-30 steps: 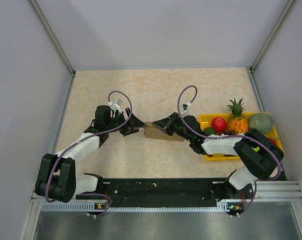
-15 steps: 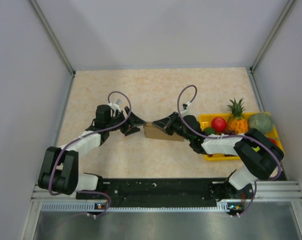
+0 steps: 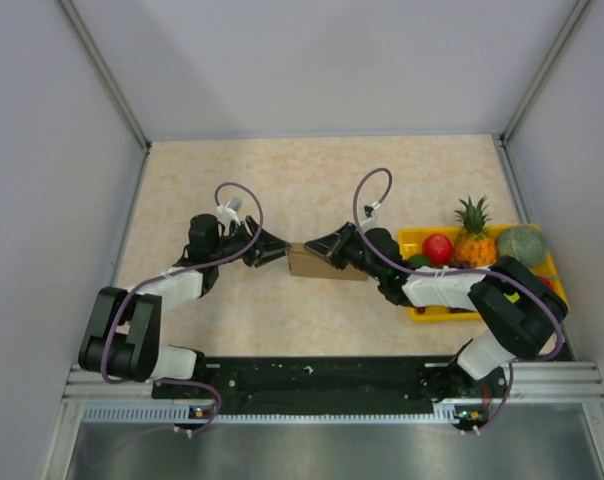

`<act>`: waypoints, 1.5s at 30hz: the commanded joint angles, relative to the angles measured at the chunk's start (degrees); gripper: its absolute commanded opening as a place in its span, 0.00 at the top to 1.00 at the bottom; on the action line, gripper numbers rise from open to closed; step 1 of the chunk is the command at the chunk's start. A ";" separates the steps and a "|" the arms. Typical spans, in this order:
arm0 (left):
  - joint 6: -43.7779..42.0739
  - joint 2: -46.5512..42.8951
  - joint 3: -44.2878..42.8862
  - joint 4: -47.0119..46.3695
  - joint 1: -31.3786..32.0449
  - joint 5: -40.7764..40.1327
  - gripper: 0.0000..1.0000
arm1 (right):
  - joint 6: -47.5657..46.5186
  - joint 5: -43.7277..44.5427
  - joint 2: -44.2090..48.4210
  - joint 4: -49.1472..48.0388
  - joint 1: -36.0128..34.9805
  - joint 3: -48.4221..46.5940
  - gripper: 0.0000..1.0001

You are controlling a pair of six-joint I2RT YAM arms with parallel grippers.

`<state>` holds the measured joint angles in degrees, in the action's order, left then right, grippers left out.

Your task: Fold the paper box

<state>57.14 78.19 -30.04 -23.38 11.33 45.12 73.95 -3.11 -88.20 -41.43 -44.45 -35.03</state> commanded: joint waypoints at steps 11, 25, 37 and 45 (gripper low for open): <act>-8.77 -0.49 3.15 0.59 1.32 -3.63 0.46 | -2.06 0.04 -1.97 4.25 0.24 -0.92 1.00; -11.36 0.90 10.53 -3.95 5.19 -11.90 0.60 | -1.62 -0.05 -2.41 3.46 0.24 -0.39 1.00; -11.60 -0.30 10.11 -5.02 3.78 -9.01 0.57 | -2.85 -0.49 -1.27 4.25 0.76 -0.04 1.00; -18.91 -9.13 -3.88 17.40 3.87 -11.65 0.12 | -3.20 -4.18 -0.39 1.97 2.87 0.93 1.00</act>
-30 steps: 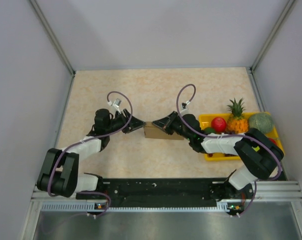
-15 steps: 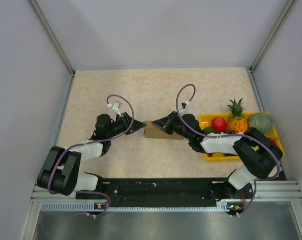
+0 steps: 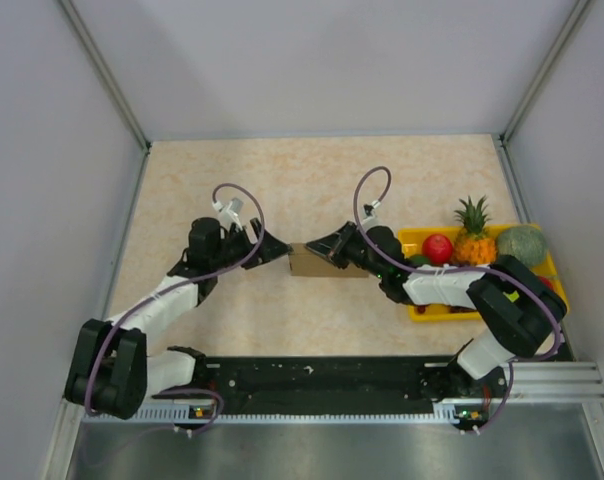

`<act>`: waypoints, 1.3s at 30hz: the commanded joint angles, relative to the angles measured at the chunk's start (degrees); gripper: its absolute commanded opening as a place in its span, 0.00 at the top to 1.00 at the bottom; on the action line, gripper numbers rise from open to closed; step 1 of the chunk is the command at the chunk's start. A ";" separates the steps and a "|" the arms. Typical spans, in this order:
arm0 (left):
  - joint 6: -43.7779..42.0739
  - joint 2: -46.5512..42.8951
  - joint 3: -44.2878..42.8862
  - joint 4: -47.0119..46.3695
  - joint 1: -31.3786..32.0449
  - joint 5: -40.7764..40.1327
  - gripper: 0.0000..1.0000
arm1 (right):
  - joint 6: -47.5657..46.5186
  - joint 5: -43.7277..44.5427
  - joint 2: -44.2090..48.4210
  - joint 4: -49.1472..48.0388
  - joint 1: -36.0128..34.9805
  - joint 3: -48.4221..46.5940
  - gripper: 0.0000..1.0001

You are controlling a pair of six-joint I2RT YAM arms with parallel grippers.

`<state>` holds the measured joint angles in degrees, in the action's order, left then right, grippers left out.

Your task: Fold the paper box

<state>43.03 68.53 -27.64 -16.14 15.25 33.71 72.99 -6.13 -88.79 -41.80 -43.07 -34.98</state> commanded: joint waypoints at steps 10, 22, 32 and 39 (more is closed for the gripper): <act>-2.42 8.02 -1.72 0.33 1.37 0.92 0.27 | -2.41 -3.01 1.70 2.16 2.64 1.06 1.00; -4.35 10.66 1.62 1.29 0.58 -2.69 0.49 | -7.24 -15.66 11.70 5.58 17.64 8.60 1.00; -3.39 10.04 1.89 1.11 0.58 -2.34 0.52 | -7.25 -20.06 10.93 -1.07 23.03 19.41 1.00; -5.76 8.46 3.11 1.73 0.58 -4.96 0.54 | -12.84 -27.09 12.31 7.79 26.99 13.33 1.00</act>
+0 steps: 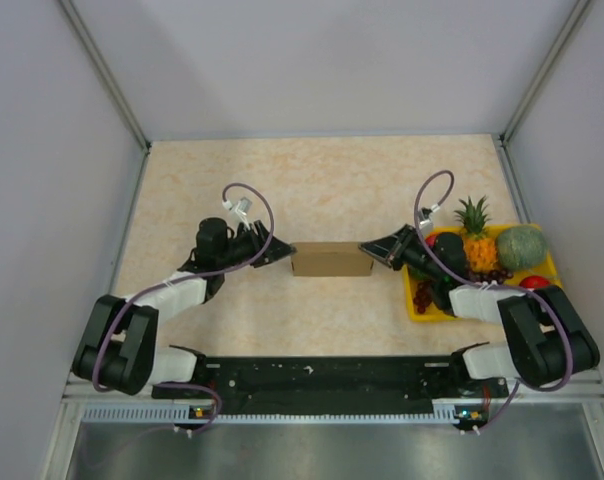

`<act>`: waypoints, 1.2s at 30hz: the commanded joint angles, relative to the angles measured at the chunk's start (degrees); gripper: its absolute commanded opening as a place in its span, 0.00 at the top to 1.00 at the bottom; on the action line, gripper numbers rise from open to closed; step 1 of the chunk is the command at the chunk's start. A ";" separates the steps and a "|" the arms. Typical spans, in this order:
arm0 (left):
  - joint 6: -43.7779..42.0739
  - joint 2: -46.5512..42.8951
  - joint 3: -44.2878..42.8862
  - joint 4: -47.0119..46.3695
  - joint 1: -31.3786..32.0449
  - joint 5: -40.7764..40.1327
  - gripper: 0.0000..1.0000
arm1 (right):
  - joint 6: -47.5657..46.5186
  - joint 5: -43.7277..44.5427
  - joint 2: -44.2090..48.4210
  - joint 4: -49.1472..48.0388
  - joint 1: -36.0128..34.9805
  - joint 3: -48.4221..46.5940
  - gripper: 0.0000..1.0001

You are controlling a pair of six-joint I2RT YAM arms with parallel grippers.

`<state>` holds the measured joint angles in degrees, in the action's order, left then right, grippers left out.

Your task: Fold the paper box

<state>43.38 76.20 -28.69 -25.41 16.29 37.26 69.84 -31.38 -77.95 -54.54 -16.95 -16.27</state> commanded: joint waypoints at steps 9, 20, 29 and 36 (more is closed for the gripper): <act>-7.43 -8.87 11.02 11.43 0.32 -12.91 0.55 | -26.51 1.93 11.33 53.23 0.25 -7.56 1.00; -3.48 -23.97 14.45 18.02 1.55 -15.10 0.26 | -28.44 0.26 23.80 64.11 -0.36 -3.15 1.00; -8.56 -26.31 3.58 27.69 1.37 -13.54 0.11 | -36.61 7.81 21.21 71.95 -5.89 -12.28 0.40; -15.59 -0.12 -13.46 33.57 1.63 -8.78 0.21 | -41.36 16.61 1.77 72.56 -6.78 -29.40 0.38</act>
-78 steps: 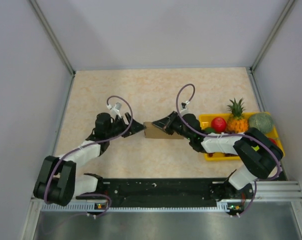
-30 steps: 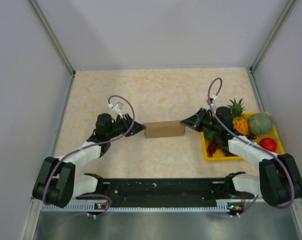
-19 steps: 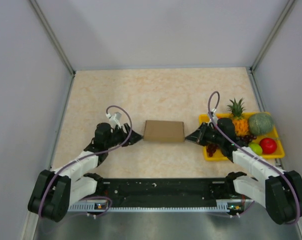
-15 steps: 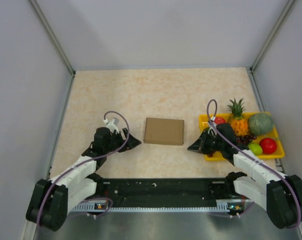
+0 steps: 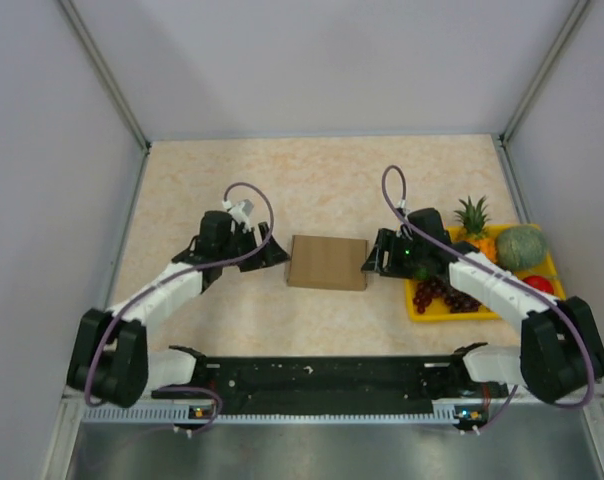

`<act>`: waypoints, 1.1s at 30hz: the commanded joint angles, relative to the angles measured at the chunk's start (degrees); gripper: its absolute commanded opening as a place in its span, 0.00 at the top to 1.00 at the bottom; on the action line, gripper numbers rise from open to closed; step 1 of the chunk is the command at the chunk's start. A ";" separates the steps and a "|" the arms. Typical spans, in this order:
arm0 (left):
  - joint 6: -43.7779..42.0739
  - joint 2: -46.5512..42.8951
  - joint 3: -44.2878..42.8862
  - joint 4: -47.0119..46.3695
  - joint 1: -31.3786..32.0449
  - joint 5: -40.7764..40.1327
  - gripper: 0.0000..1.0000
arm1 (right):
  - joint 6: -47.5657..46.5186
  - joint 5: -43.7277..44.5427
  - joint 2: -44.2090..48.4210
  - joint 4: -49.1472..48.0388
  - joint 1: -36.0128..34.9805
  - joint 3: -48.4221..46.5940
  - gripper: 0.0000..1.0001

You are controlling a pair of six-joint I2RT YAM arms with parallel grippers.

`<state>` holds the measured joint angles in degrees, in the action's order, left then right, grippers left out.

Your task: Fold the paper box

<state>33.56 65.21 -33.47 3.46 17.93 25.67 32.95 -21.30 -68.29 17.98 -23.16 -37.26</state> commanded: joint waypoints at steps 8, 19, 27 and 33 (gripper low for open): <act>-8.34 29.79 -19.08 4.63 3.24 -1.85 0.29 | -4.03 8.99 -22.32 -2.24 -2.59 -16.70 0.50; -3.42 38.76 -24.70 -0.74 5.53 -3.43 0.64 | -2.98 15.84 -29.97 -5.41 -4.35 -22.06 0.69; -0.25 51.21 -44.52 -2.50 4.83 -3.17 0.65 | -7.80 17.70 -42.87 -5.15 -2.07 -40.68 0.71; 3.44 66.67 -66.60 -1.10 2.46 0.52 0.64 | -8.95 14.98 -55.08 -4.71 2.41 -57.91 0.71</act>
<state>32.71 123.24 -86.30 7.38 19.38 19.94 24.56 0.34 -116.42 17.43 -21.21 -84.07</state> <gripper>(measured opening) 0.405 0.334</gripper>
